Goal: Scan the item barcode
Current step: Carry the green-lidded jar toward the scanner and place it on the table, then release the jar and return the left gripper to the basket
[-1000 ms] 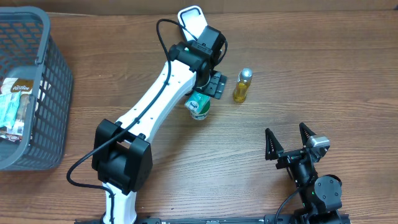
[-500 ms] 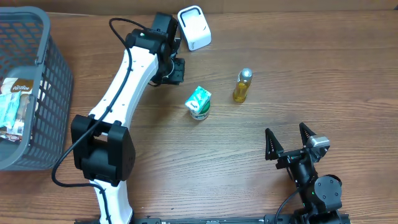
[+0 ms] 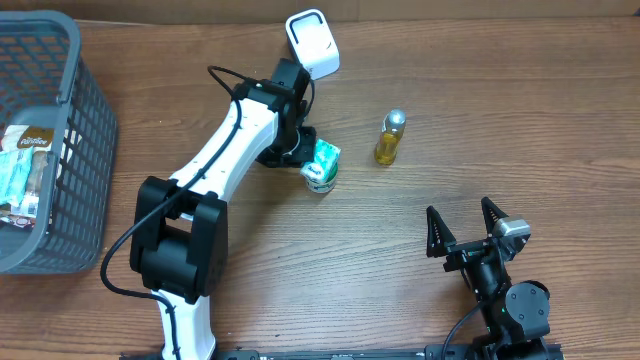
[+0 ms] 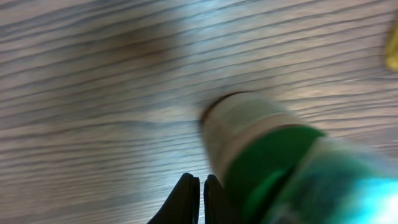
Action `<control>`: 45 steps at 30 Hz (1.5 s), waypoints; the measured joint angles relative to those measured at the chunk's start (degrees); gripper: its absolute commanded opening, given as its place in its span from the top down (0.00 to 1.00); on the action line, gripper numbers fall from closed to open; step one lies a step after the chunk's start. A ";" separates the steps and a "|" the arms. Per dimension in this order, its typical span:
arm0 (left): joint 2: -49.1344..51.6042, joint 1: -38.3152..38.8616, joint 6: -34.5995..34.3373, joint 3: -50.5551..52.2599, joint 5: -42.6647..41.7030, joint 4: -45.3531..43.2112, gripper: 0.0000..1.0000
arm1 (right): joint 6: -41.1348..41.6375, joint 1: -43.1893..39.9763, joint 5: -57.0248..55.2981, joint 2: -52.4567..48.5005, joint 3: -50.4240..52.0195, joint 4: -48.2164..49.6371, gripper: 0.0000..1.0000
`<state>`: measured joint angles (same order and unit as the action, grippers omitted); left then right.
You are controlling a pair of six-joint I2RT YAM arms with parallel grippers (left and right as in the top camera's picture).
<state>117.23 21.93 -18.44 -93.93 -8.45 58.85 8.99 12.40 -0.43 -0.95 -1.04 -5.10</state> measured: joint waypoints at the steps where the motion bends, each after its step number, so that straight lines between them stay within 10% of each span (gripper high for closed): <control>1: 0.00 0.31 -0.07 0.00 -0.35 -0.22 0.91 | 0.02 0.00 -0.02 0.00 0.00 -0.04 0.00; 19: 0.00 1.99 -0.02 -1.05 -1.97 2.82 0.95 | 0.00 0.00 -0.02 0.00 0.00 0.00 0.00; 27: -1.33 -8.55 2.99 -30.53 8.44 22.84 0.69 | 0.00 0.00 -0.02 0.00 0.00 -0.04 0.00; 29: -2.12 -12.57 4.44 -40.57 13.11 27.19 0.30 | 0.02 0.00 -0.02 0.00 0.00 -0.04 0.00; 32: -2.73 -17.07 6.93 -51.98 21.59 29.88 0.06 | 0.02 0.00 0.00 0.00 0.00 -0.04 0.00; 45: -4.07 -40.17 18.51 -63.17 35.12 27.67 0.00 | 0.00 0.00 -0.02 0.00 0.00 -0.02 0.00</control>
<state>113.16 -18.24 0.08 -157.10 26.68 86.52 8.99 12.40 -0.45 -0.95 -1.04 -5.13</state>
